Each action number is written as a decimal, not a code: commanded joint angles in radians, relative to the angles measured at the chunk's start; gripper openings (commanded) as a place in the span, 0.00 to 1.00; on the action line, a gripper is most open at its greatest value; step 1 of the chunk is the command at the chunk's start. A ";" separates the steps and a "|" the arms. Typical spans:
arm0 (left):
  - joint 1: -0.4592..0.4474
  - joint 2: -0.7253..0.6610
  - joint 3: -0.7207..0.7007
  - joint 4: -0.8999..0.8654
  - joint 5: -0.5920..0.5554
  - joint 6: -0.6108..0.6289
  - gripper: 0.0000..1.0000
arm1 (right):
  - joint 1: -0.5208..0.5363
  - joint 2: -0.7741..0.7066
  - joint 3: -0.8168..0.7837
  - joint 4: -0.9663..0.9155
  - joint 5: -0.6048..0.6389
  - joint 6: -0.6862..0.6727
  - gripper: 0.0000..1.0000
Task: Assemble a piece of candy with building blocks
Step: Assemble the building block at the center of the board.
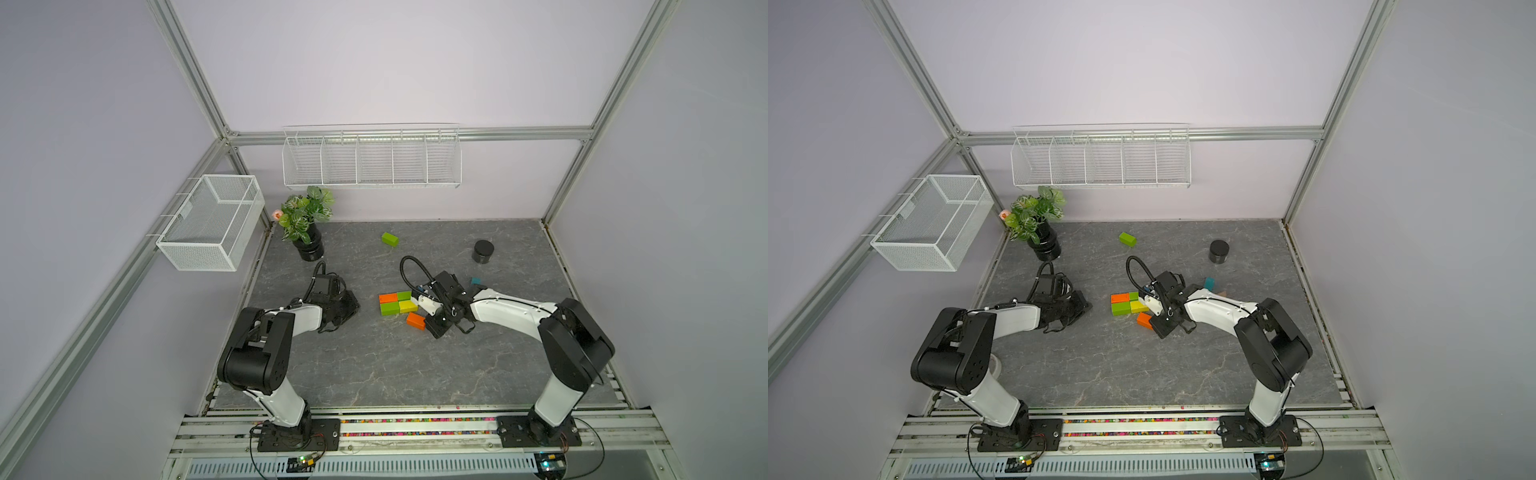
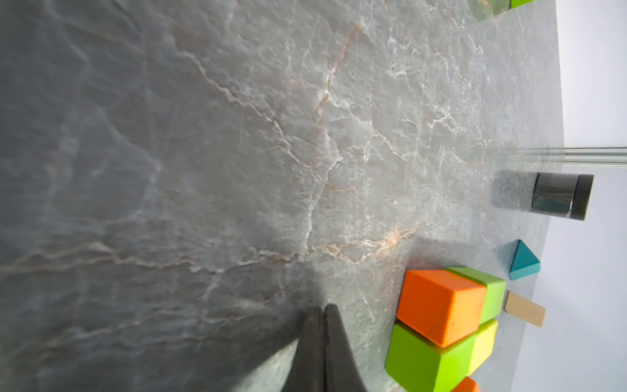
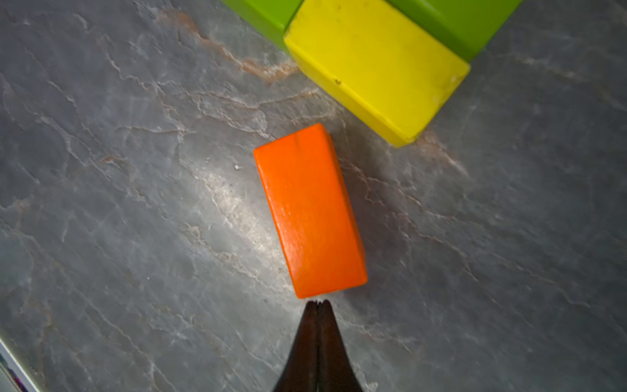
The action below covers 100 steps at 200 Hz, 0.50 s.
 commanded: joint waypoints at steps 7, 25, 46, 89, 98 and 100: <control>-0.008 0.054 -0.016 -0.120 -0.042 0.005 0.00 | -0.008 0.043 0.012 0.033 -0.020 0.021 0.07; -0.009 0.057 -0.016 -0.119 -0.040 0.005 0.00 | -0.014 0.054 0.018 0.049 0.001 0.026 0.07; -0.008 0.061 -0.015 -0.117 -0.040 0.005 0.00 | -0.020 0.058 0.029 0.059 0.012 0.024 0.07; -0.009 0.082 -0.015 -0.103 -0.028 0.000 0.00 | -0.026 0.085 0.059 0.065 0.028 0.018 0.07; -0.009 0.085 -0.015 -0.102 -0.027 -0.001 0.00 | -0.027 0.089 0.063 0.069 0.029 0.017 0.07; -0.009 0.085 -0.015 -0.101 -0.027 0.000 0.00 | -0.027 0.090 0.064 0.070 0.029 0.017 0.07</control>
